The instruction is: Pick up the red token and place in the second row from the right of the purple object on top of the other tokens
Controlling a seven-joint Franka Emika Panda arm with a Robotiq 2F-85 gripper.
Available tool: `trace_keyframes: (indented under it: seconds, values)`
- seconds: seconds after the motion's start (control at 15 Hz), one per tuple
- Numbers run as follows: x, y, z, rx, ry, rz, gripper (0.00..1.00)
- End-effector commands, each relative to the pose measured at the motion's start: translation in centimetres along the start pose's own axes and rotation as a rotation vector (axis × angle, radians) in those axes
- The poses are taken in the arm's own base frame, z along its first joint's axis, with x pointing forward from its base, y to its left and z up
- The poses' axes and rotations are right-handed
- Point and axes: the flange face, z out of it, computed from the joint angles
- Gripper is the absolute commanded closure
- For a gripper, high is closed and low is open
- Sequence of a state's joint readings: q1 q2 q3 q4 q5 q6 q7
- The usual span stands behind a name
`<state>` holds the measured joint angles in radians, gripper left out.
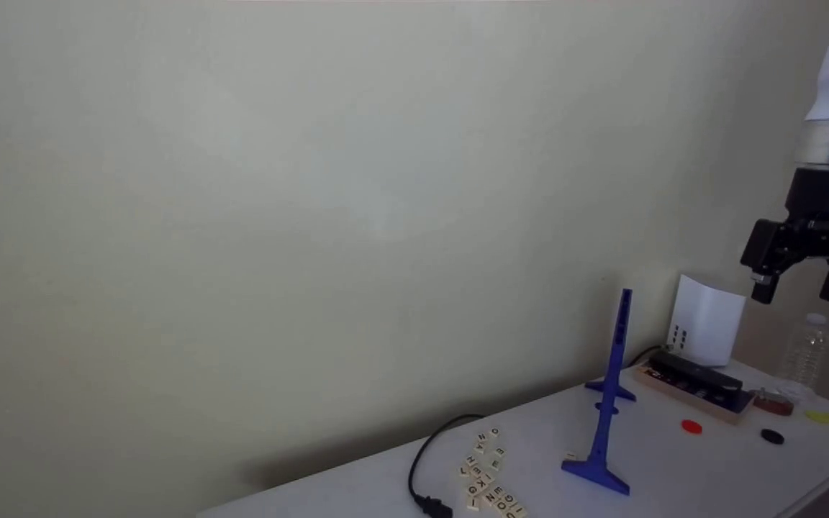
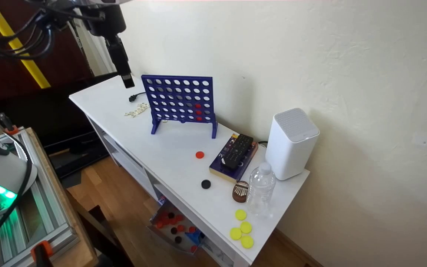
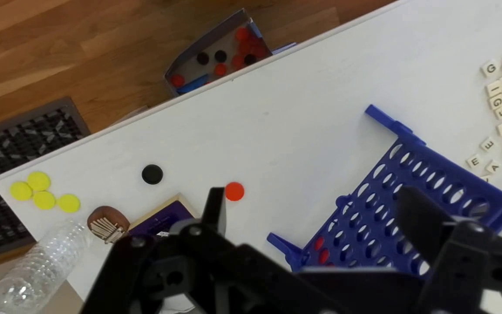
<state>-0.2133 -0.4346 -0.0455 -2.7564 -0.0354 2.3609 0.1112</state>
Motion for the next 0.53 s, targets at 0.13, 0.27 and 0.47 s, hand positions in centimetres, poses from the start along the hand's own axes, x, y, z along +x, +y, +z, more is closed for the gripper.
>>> trace_keyframes:
  seconds: [0.13,0.27,0.47]
  values:
    - [3.4,1.8,4.1,-0.075,0.009,-0.148,0.00]
    - [4.7,2.6,5.1,-0.089,0.016,-0.158,0.00]
    - [3.9,2.2,5.0,-0.067,0.011,-0.121,0.00]
